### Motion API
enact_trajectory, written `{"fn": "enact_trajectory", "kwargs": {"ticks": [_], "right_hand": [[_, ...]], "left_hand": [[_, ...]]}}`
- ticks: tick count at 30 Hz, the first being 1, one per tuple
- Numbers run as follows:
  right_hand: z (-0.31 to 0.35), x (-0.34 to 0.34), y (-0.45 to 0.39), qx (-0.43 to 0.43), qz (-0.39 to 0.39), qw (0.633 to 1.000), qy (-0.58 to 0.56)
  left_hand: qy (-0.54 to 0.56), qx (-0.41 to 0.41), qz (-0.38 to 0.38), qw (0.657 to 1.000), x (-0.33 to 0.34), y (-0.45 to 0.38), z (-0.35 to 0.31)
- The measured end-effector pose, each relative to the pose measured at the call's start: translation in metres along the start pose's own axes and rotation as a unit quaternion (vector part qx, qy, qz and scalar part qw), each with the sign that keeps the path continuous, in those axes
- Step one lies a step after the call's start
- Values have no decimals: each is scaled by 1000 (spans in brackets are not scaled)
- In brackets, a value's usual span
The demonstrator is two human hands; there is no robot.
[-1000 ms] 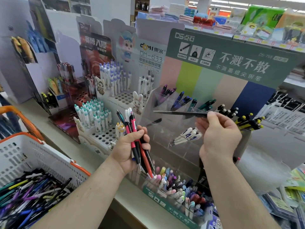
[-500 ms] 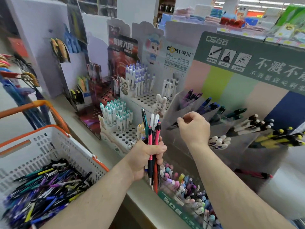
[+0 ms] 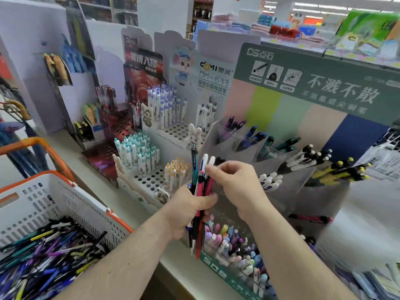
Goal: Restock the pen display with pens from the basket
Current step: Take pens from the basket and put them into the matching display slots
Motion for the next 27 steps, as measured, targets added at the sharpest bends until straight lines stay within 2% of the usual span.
{"fn": "enact_trajectory", "kwargs": {"ticks": [4, 8, 14, 20, 24, 27], "right_hand": [[1, -20, 12, 8, -30, 997, -69], [-6, -52, 22, 2, -112, 988, -103], [-15, -108, 40, -4, -248, 931, -269], [-26, -132, 61, 1, -299, 918, -261], [-33, -148, 72, 3, -321, 908, -268], [-40, -169, 82, -13, -414, 875, -251]], "left_hand": [[37, -17, 23, 999, 11, -2, 1], [98, -41, 8, 994, 20, -11, 1], [180, -45, 13, 983, 43, -23, 0], [289, -63, 63, 953, 80, -28, 2], [377, -77, 153, 910, 98, -34, 2], [344, -92, 154, 922, 105, -36, 6]]}}
Point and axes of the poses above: each hand's wrist, its own y-axis away from the middle knuckle, its own x-axis out of the palm, z = x × y, the point moved 3 cm from there along -y, towards the middle knuckle
